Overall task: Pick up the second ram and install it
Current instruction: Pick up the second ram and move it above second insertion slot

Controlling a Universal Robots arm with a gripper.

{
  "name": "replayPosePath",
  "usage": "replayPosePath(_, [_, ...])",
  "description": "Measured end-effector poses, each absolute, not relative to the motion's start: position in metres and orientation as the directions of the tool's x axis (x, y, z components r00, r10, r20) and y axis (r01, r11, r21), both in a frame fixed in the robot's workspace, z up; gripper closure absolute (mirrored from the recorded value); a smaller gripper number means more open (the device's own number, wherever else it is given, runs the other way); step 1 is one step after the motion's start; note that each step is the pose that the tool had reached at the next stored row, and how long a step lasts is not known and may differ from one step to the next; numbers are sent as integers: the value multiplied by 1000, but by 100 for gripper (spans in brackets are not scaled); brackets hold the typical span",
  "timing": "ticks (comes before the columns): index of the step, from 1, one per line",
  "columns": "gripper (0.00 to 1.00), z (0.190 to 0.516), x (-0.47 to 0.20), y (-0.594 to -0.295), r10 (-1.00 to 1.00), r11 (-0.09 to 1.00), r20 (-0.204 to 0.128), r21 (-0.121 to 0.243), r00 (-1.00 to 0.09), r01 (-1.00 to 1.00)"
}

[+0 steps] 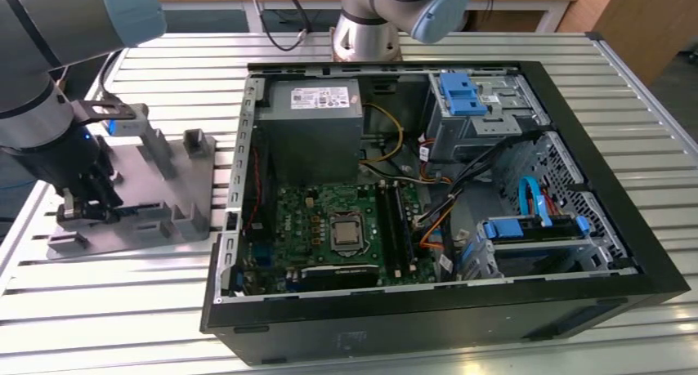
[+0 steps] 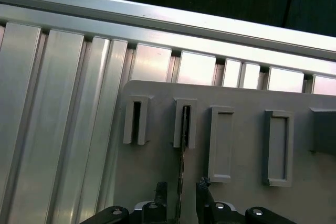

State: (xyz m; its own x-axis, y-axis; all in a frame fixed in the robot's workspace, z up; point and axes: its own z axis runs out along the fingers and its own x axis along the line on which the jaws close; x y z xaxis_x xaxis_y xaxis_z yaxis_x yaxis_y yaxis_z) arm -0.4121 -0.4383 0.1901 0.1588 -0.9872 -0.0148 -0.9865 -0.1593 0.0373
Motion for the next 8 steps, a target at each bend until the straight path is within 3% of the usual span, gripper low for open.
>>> replayPosePath(7, [66, 190, -412, -438, -987, -159, -15, 37, 159, -987])
replayPosePath(8, [72, 190, -412, -438, -987, -159, -15, 37, 159, -987])
